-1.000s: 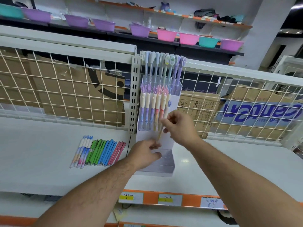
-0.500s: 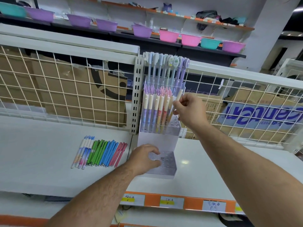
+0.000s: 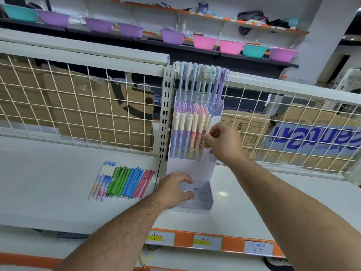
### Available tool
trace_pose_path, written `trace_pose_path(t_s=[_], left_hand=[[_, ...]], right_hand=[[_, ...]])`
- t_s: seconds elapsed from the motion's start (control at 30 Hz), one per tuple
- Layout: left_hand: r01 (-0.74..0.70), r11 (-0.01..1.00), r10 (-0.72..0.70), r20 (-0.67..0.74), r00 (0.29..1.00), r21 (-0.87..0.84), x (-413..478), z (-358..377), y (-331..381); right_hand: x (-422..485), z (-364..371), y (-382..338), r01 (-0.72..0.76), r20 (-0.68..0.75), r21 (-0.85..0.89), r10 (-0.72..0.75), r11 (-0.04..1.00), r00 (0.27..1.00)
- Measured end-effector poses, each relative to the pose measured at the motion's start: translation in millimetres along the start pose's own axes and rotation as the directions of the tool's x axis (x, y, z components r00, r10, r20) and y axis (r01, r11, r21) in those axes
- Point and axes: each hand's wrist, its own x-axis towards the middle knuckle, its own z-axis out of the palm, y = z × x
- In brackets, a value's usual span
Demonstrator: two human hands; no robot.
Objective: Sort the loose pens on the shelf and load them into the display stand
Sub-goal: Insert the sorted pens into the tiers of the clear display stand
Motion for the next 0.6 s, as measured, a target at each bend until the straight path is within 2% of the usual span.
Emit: trace_pose_path(t_s=[0.4,0.53,0.6], left_hand=[[0.066,0.998,-0.066,0.0,0.998,0.0,-6,-1,6],[0.028,0.999,-0.026,-0.057,0.998,0.033,-11,2,13],[0.061,0.997,-0.058,-0.076,0.995,0.036,-16,1,16]], right_hand=[[-26,16,37,0.024,-0.037,0.074,-0.021,0.997,0.999],[-40,22,52,0.066,0.02,0.096,-0.068,0.993,0.997],[-48,28,61,0.073,0.079,0.107,-0.081,0.992,0.994]])
